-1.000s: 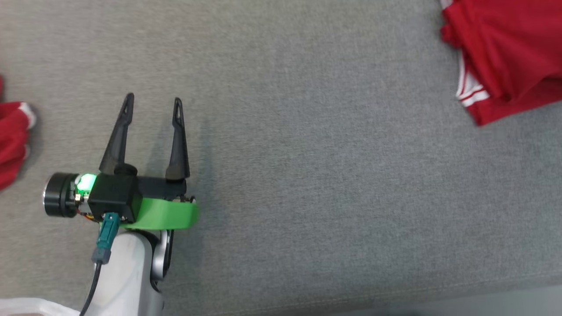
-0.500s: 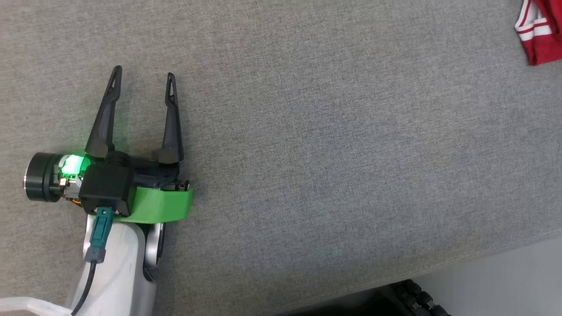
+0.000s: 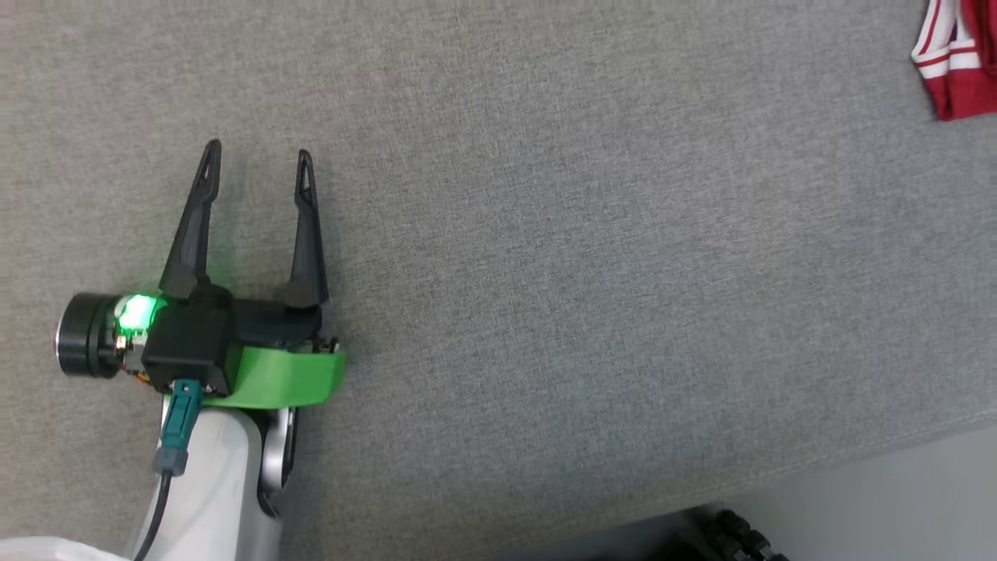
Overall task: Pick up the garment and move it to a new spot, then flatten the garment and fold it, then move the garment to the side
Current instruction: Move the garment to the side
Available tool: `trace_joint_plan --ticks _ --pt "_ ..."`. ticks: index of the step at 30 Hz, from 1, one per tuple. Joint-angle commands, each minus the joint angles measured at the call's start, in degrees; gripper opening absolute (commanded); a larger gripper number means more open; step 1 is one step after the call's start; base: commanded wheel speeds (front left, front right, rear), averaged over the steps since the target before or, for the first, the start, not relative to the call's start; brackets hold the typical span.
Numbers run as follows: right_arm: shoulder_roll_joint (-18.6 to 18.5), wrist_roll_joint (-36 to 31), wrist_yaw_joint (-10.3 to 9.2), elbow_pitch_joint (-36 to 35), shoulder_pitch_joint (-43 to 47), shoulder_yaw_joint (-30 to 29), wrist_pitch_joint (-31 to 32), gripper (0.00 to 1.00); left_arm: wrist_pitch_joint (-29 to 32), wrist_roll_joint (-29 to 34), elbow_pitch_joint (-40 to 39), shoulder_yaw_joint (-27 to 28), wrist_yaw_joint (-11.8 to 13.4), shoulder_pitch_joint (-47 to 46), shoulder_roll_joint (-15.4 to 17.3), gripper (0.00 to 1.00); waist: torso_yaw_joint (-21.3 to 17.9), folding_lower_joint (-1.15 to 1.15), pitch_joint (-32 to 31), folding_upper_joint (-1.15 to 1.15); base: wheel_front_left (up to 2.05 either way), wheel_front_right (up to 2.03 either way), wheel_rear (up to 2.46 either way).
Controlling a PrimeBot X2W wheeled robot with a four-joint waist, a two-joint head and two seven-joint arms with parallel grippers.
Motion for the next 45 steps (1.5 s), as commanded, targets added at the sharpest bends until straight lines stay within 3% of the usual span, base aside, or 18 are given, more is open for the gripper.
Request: trace_joint_plan --ticks 1,8,20,34,45 --pt "0.8 -0.4 -0.13 -0.7 0.2 0.1 -0.5 1.00 -0.3 -0.4 0.7 0.5 0.4 1.6 0.2 1.00 0.8 -0.01 -3.5 0.00 0.00 0.00 0.00" --pt "5.9 -3.1 -0.13 -11.5 6.6 -4.7 -0.4 1.00 -0.4 -3.0 1.7 2.5 0.8 6.0 0.3 1.00 2.3 -0.01 -11.6 0.00 0.00 0.00 0.00" --pt "18.0 -9.7 -0.12 -28.2 28.6 -14.7 -0.5 1.00 -0.4 -5.8 2.3 5.2 0.1 14.9 -0.4 1.00 6.2 -0.01 -23.1 0.00 0.00 0.00 0.00" --pt "27.5 -12.8 -0.12 -40.8 53.8 -25.9 -0.5 1.00 -0.4 -6.8 4.7 7.1 -1.7 18.8 -1.3 1.00 7.8 -0.01 -29.4 0.00 0.00 0.00 0.00" --pt "35.3 -15.5 -0.12 -48.1 67.0 -30.7 -0.5 1.00 -0.4 -6.9 5.9 8.5 -3.0 20.3 -1.8 1.00 8.0 -0.01 -33.4 0.00 0.00 0.00 0.00"
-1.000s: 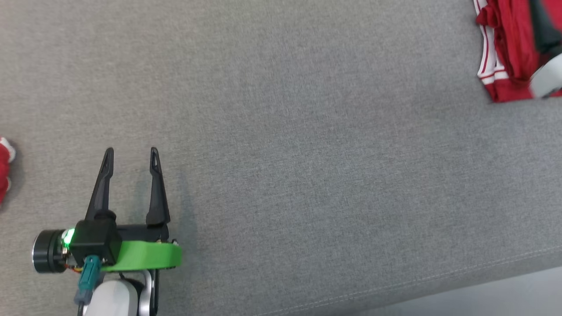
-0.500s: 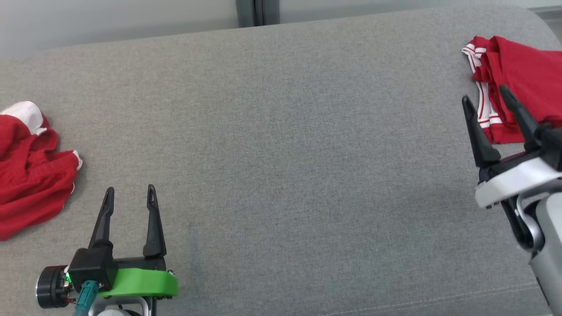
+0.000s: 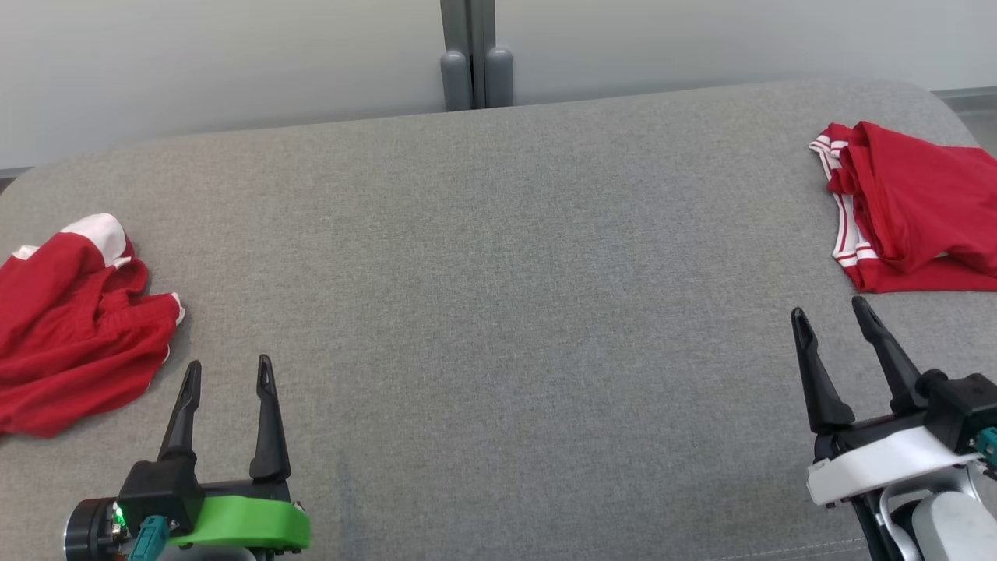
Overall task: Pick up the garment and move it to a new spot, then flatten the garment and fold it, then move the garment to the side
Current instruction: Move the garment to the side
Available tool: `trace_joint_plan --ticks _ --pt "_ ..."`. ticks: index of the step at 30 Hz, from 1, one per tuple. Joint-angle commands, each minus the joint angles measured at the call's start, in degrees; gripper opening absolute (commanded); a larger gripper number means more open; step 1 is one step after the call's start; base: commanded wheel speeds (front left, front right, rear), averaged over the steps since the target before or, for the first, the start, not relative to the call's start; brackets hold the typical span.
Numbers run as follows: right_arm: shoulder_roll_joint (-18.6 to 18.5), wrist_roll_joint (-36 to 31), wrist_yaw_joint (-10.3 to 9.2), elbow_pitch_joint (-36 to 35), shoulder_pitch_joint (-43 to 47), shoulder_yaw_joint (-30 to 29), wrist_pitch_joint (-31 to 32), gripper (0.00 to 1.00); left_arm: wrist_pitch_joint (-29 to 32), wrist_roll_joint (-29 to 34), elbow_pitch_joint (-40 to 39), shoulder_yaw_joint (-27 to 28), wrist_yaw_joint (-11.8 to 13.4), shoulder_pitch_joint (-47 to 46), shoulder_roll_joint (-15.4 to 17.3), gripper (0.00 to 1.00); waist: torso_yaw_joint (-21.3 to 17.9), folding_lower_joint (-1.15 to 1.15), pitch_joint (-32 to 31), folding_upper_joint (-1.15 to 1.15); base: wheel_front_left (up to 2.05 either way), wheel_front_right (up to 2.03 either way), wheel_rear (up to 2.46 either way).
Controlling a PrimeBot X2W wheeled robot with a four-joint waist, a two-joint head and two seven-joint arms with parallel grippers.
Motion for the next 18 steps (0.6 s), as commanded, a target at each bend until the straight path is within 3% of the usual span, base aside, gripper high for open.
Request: trace_joint_plan --ticks 1,10,18 --pt "0.6 -0.8 -0.11 -0.7 1.5 -0.4 -0.2 1.00 -0.2 0.1 0.3 0.3 -0.3 1.1 0.0 1.00 0.3 0.00 -1.1 0.00 0.00 0.00 0.00" --pt "5.2 -2.5 -0.11 -2.8 6.6 -1.6 0.2 1.00 -0.2 0.0 1.5 1.3 -1.4 2.5 -0.2 1.00 1.2 0.00 -4.3 0.00 0.00 0.00 0.00" --pt "6.5 -3.3 -0.11 -3.5 7.5 -2.1 0.8 1.00 -0.2 0.2 1.9 1.7 -2.0 3.2 -0.5 1.00 1.5 0.00 -5.2 0.00 0.00 0.00 0.00"
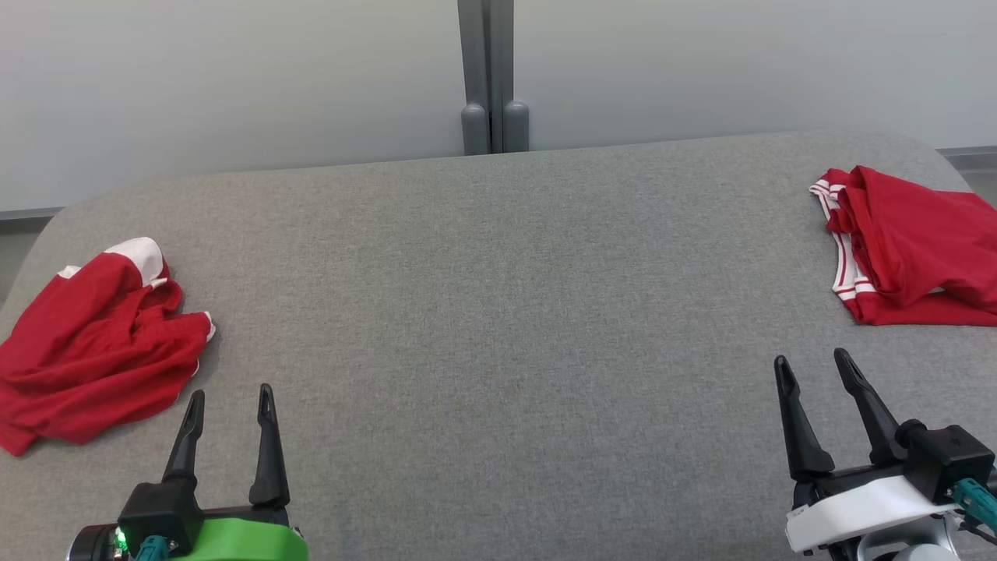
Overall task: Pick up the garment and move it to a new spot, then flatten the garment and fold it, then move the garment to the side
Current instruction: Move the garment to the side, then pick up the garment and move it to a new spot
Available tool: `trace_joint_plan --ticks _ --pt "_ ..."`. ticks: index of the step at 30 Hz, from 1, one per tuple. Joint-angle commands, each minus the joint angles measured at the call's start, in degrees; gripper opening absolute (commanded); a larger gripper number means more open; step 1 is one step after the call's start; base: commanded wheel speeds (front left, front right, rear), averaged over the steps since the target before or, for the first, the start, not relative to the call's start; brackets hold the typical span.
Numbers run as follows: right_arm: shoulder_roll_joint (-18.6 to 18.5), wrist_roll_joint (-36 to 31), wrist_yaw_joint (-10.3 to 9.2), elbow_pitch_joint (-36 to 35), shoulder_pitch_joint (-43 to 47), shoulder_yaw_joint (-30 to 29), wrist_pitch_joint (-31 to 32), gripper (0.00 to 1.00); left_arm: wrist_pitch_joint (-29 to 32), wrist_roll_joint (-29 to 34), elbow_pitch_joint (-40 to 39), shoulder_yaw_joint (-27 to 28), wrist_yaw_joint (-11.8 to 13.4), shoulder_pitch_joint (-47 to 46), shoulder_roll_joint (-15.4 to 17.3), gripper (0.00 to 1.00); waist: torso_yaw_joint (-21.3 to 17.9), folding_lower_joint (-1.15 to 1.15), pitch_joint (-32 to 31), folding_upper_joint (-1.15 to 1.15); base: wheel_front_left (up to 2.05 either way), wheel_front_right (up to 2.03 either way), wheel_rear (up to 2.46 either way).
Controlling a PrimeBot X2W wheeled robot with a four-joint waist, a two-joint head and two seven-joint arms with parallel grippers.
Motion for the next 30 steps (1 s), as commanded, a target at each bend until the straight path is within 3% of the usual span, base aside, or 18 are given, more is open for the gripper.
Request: trace_joint_plan --ticks 1,21,30 --pt "0.0 -0.3 -0.11 -0.3 0.4 -0.2 0.0 1.00 -0.2 0.3 0.2 0.4 -0.3 0.9 -0.1 1.00 0.1 0.00 -0.1 0.00 0.00 0.00 0.00" --pt "0.7 -0.6 -0.11 0.2 1.0 -0.2 0.5 1.00 -0.2 1.3 0.4 1.4 -1.3 1.0 -0.4 1.00 0.2 0.00 -0.2 0.00 0.00 0.00 0.00" --pt "1.1 -0.6 -0.11 0.5 1.0 -0.3 0.3 1.00 -0.2 1.4 0.4 1.9 -1.5 0.2 -0.3 1.00 2.0 0.00 0.1 0.00 0.00 0.00 0.00"
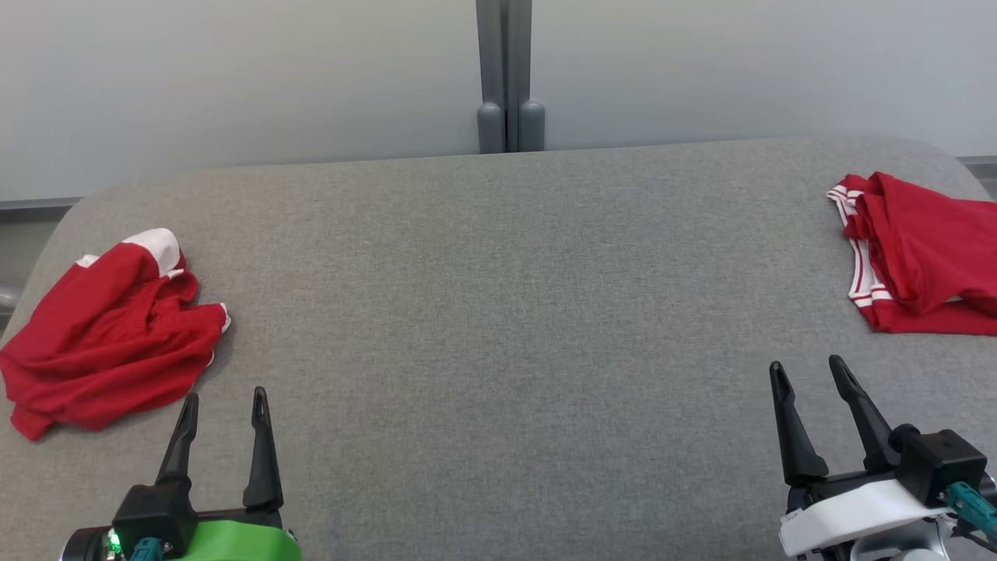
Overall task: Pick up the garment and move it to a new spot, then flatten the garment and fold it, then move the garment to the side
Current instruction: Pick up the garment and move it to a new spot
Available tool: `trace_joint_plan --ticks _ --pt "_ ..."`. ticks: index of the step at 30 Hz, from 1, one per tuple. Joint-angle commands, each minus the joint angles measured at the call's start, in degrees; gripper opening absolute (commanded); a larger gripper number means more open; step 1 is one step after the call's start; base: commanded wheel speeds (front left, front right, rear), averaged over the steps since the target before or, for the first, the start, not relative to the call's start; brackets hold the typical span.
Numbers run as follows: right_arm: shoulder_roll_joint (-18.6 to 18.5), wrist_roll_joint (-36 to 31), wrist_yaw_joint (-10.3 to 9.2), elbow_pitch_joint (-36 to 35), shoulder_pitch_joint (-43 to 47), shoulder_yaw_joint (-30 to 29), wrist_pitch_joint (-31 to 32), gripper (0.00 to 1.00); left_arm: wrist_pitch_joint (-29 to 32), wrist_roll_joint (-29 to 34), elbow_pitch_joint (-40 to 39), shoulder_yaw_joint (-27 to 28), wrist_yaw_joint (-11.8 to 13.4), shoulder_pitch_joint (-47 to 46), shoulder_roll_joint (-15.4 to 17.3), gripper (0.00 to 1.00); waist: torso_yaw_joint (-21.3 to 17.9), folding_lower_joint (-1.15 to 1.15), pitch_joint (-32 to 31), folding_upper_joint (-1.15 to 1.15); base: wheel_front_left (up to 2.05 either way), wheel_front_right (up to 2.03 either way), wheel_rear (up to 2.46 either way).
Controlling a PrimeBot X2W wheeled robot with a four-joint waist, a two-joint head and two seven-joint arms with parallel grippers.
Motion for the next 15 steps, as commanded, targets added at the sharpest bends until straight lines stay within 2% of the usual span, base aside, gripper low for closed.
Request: trace_joint_plan --ticks 1,15 --pt "0.0 -0.3 -0.11 0.2 0.7 -0.2 0.0 1.00 -0.2 0.2 0.0 0.4 -0.3 0.0 0.1 1.00 0.9 0.00 0.1 0.00 0.00 0.00 0.00" --pt "0.3 0.2 -0.11 0.3 0.7 -0.2 -0.5 1.00 -0.2 0.4 -0.9 1.2 0.5 0.6 0.2 1.00 9.6 0.00 1.7 0.00 0.00 0.00 0.00"
